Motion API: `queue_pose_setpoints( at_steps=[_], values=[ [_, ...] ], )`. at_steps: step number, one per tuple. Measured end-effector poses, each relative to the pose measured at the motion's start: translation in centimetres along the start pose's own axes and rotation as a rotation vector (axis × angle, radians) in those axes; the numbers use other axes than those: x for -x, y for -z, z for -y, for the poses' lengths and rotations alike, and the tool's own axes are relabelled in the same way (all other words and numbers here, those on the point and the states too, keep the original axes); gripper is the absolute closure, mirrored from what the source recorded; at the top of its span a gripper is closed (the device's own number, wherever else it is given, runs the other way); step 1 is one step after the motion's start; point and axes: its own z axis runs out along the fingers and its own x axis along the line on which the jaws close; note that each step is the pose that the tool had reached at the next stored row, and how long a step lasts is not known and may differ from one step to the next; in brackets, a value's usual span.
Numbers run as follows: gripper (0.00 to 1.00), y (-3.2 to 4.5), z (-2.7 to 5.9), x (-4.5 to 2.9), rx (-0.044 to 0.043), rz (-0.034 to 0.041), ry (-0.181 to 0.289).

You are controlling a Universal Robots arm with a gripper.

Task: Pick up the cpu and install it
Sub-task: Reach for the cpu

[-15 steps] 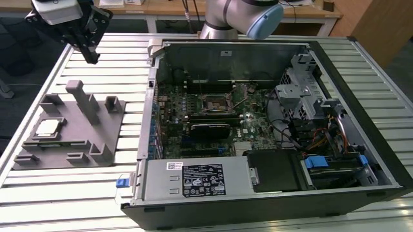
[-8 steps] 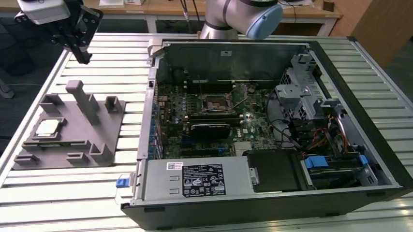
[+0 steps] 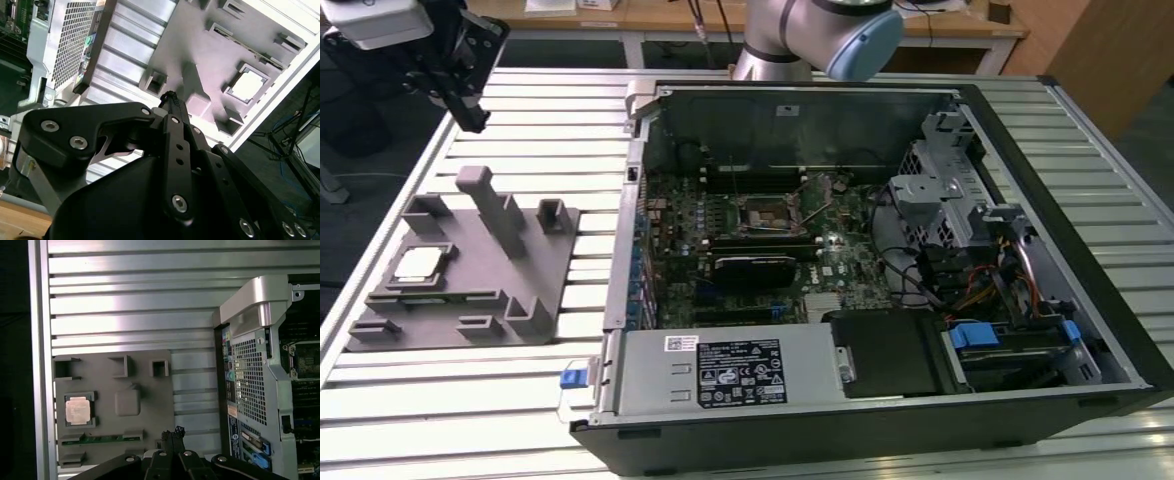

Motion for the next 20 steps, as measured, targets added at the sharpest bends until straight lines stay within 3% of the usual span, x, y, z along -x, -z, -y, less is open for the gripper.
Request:
queue_pose_setpoints(
  at_steps=[20],
  values=[
    [0.89, 0.17, 0.29, -3.83, 0.0001, 0.0017, 0.000]
  ],
)
